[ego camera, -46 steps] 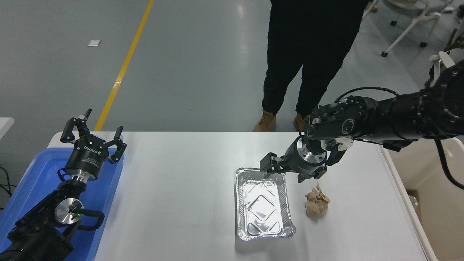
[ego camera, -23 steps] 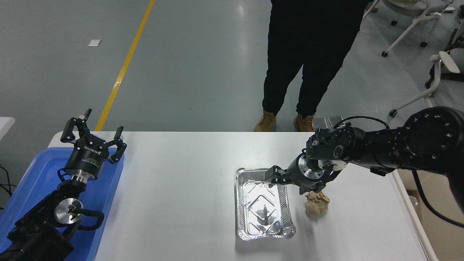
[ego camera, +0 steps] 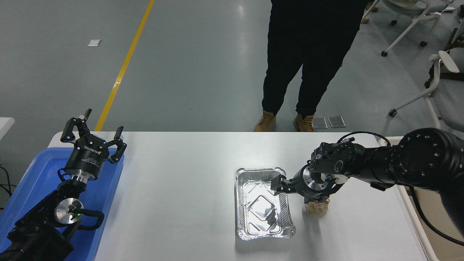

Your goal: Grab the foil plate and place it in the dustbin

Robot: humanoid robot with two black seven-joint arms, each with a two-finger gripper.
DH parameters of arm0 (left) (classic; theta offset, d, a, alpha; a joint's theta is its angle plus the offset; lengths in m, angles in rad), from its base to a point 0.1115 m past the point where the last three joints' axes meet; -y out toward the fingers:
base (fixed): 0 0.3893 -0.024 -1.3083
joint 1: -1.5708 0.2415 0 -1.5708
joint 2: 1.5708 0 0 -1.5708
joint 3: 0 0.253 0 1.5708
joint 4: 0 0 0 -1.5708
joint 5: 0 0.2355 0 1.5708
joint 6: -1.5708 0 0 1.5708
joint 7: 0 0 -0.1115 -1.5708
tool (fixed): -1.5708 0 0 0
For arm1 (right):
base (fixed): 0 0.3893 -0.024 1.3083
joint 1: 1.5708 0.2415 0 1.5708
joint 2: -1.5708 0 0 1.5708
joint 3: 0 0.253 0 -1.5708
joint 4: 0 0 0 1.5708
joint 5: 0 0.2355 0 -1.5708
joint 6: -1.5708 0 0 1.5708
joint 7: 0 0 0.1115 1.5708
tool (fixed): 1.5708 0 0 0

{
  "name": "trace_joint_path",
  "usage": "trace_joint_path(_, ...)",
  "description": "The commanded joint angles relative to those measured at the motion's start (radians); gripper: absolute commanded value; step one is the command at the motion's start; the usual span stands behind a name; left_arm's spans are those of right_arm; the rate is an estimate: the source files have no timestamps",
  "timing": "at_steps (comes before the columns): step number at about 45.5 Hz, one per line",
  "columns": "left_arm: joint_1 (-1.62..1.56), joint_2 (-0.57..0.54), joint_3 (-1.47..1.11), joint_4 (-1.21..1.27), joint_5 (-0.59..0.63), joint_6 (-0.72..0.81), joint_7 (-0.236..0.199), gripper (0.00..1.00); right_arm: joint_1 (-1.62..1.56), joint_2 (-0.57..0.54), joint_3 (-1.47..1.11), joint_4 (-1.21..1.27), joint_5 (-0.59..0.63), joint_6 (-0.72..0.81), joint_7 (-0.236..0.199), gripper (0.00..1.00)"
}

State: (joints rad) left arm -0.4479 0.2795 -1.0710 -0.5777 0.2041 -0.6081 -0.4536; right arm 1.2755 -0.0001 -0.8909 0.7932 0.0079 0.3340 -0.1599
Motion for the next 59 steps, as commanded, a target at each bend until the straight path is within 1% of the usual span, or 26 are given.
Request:
trace_joint_path(1, 0.0, 0.0, -0.001, 0.001, 0.0, 0.001, 0.0, 0.98, -0.054, 0.0, 0.03, -0.023, -0.042, -0.021, 0.005, 0.99)
trace_joint_path(6, 0.0, 0.0, -0.001, -0.001, 0.0, 0.001, 0.0, 0.98, -0.073, 0.0, 0.043, -0.035, -0.06, -0.026, 0.013, 0.98)
trace_joint_path(10, 0.0, 0.0, 0.0, -0.001, 0.0, 0.001, 0.001, 0.98, -0.077, 0.0, 0.046, -0.037, -0.065, -0.038, 0.033, 0.95)
trace_joint_path(11, 0.0, 0.0, 0.0, 0.001, 0.0, -0.001, 0.001, 0.98, -0.082, 0.0, 0.046, -0.037, -0.074, -0.042, 0.046, 0.89)
trace_joint_path(13, 0.0, 0.0, 0.0, 0.001, 0.0, -0.001, 0.001, 0.98, -0.085, 0.0, 0.046, -0.039, -0.083, -0.052, 0.06, 0.81)
trace_joint_path(14, 0.0, 0.0, -0.001, 0.001, 0.0, 0.001, 0.0, 0.98, -0.085, 0.0, 0.047, -0.039, -0.085, -0.056, 0.066, 0.76)
trace_joint_path(15, 0.0, 0.0, 0.0, -0.001, 0.0, -0.001, 0.001, 0.98, -0.085, 0.0, 0.047, -0.039, -0.086, -0.061, 0.074, 0.7)
trace_joint_path(17, 0.0, 0.0, 0.0, -0.001, 0.0, 0.001, 0.0, 0.98, -0.087, 0.0, 0.047, -0.037, -0.089, -0.069, 0.091, 0.54)
trace_joint_path(20, 0.0, 0.0, 0.0, -0.001, 0.0, -0.001, 0.0, 0.98, -0.085, 0.0, 0.047, -0.037, -0.097, -0.07, 0.108, 0.36)
trace_joint_path(25, 0.0, 0.0, 0.0, 0.001, 0.0, 0.001, 0.001, 0.98, -0.081, 0.0, 0.047, -0.032, -0.143, -0.07, 0.131, 0.1)
trace_joint_path(28, 0.0, 0.0, 0.0, -0.001, 0.0, 0.001, 0.001, 0.98, -0.079, 0.0, 0.047, -0.029, -0.167, -0.07, 0.145, 0.02)
trace_joint_path(29, 0.0, 0.0, 0.0, -0.001, 0.0, 0.001, 0.0, 0.98, -0.077, 0.0, 0.047, -0.028, -0.172, -0.07, 0.148, 0.0)
trace_joint_path(37, 0.0, 0.001, -0.001, -0.001, 0.0, -0.001, 0.001, 0.98, -0.071, 0.0, 0.047, -0.025, -0.183, -0.069, 0.165, 0.0)
trace_joint_path(46, 0.0, 0.0, 0.0, 0.001, 0.0, -0.001, 0.001, 0.98, -0.068, 0.0, 0.047, -0.023, -0.209, -0.067, 0.166, 0.0)
trace_joint_path(53, 0.0, 0.0, -0.001, -0.001, 0.0, -0.001, 0.0, 0.98, -0.044, 0.0, 0.047, -0.019, -0.207, -0.067, 0.166, 0.0)
trace_joint_path(59, 0.0, 0.0, 0.0, 0.001, 0.0, -0.001, 0.0, 0.98, 0.019, 0.0, 0.047, 0.0, -0.206, -0.058, 0.181, 0.0)
